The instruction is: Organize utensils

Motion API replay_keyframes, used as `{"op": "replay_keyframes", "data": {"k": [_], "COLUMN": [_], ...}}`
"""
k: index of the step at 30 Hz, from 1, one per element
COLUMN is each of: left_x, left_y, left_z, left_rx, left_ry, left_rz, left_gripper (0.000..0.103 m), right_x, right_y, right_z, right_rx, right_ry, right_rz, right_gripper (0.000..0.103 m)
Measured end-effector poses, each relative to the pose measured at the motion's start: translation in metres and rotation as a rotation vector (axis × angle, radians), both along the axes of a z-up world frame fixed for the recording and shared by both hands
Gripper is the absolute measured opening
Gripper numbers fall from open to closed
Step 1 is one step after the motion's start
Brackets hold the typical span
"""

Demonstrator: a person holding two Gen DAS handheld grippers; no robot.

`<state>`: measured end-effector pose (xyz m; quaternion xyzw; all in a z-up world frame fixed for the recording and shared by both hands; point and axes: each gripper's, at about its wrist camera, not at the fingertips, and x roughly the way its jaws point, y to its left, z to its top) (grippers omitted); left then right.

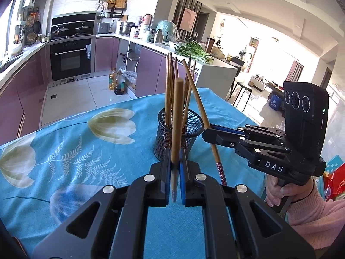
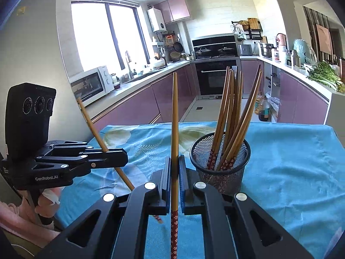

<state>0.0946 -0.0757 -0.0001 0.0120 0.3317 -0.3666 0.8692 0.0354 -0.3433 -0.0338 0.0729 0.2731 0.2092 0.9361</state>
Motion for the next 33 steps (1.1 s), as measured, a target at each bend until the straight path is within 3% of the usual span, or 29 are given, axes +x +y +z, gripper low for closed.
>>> {"op": "replay_keyframes", "data": {"k": [11,33], "left_x": [0.01,0.014], "left_y": [0.007,-0.027], "left_z": [0.001,0.015], "left_rx": [-0.007,0.037], "left_ry": [0.038,0.019], "left_rz": [-0.052,-0.022], "left_gripper": [0.007,0.007], "right_x": [0.004,0.019], "right_y": [0.011,-0.018], "right_z": [0.004,0.014], "right_rx": [0.015,0.034], "right_ry": [0.005,-0.02], "right_rz": [-0.057,0.01], "right_gripper": [0.006,0.006]}}
